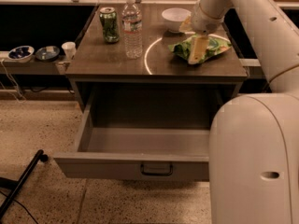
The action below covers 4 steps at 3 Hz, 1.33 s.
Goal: Place green rice chip bag into top drawer
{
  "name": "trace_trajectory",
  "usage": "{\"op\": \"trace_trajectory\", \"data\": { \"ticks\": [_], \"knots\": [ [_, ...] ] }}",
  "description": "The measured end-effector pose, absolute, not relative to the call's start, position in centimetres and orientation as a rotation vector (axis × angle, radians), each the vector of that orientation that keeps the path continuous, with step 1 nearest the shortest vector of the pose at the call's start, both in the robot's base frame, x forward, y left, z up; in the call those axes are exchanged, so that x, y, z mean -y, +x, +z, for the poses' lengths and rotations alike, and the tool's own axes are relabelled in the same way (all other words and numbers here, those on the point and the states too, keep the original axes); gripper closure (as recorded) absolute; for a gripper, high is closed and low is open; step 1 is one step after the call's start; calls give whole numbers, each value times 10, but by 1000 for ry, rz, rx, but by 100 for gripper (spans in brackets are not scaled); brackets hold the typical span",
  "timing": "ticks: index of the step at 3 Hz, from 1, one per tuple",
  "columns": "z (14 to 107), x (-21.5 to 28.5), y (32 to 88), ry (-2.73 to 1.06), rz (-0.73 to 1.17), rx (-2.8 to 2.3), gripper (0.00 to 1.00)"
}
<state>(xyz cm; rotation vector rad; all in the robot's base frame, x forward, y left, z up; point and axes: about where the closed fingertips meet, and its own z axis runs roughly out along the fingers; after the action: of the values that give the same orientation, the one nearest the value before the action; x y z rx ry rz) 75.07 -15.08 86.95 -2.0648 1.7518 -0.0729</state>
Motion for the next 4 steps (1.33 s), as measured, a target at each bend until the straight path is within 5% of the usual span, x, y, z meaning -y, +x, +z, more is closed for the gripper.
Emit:
{"op": "trace_trajectory", "data": {
  "ticks": [2, 3, 4],
  "knots": [
    [835, 161, 765, -2091, -23, -1771, 47],
    [840, 159, 764, -2090, -20, -1749, 78],
    [870, 137, 755, -2088, -16, -1627, 99]
  ]
}}
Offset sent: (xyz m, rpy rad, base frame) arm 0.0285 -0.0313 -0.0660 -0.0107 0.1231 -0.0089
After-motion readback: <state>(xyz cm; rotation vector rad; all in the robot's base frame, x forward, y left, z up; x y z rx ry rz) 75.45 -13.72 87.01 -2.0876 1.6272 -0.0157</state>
